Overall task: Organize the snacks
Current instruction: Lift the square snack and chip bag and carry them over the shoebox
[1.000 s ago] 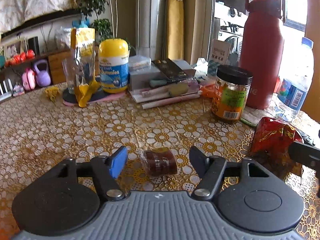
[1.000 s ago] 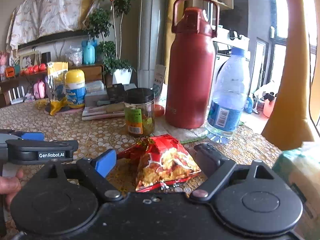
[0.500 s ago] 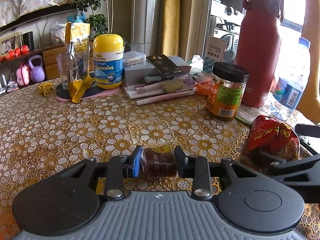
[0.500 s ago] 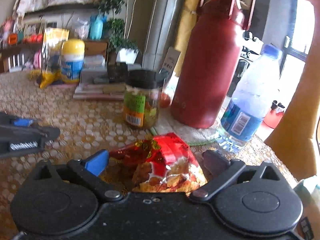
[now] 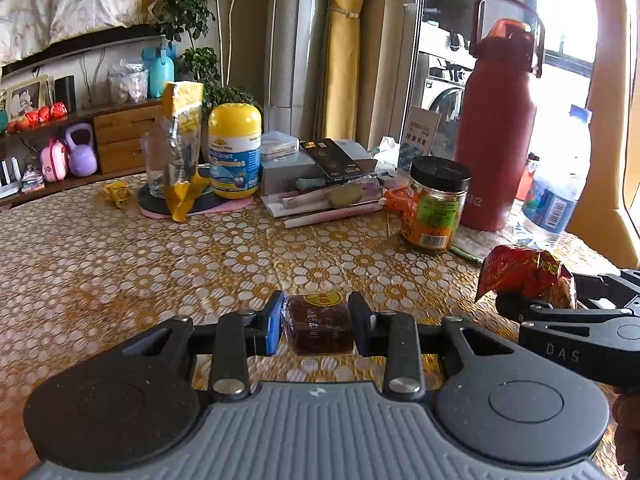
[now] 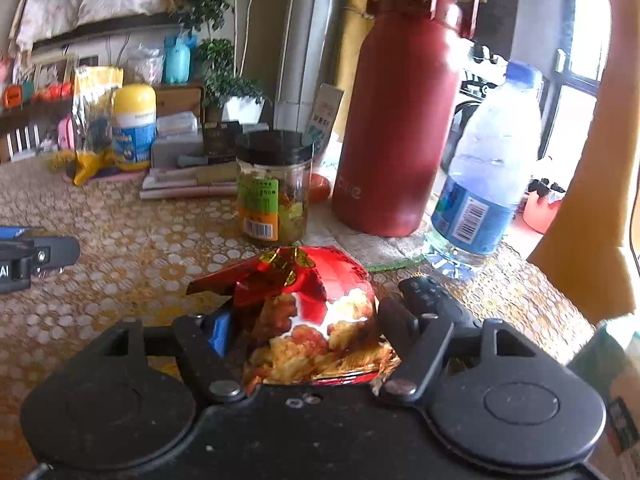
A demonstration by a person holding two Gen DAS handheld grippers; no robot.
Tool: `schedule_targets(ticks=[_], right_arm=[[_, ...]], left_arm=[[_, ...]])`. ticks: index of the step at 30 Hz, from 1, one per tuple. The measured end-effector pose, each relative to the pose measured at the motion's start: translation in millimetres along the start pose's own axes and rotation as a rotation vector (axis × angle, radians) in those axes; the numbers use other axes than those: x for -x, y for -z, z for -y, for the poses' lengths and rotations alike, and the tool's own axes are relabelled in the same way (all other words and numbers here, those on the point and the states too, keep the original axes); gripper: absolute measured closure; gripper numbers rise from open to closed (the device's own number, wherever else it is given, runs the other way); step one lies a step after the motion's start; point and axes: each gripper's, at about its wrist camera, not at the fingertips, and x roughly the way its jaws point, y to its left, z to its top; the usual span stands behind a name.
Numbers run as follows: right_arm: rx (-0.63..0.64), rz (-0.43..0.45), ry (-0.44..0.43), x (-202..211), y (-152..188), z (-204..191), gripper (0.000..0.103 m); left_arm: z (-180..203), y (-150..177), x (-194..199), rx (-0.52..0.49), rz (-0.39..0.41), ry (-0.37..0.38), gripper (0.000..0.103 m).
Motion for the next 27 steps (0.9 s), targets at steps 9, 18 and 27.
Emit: schedule_targets(ticks=[9, 18, 27], right_arm=[[-0.045, 0.069, -0.06, 72, 8, -22, 0.039], [-0.096, 0.119, -0.146, 152, 23, -53, 0.039], [-0.113, 0.165, -0.22, 210, 34, -86, 0.039]], left_arm=[[-13, 17, 76, 0.01, 0.024, 0.002, 0.069], [-38, 39, 171, 0.029, 0.078, -0.006, 0.069], [-67, 56, 241, 0.036, 0.145, -0.041, 0.069]])
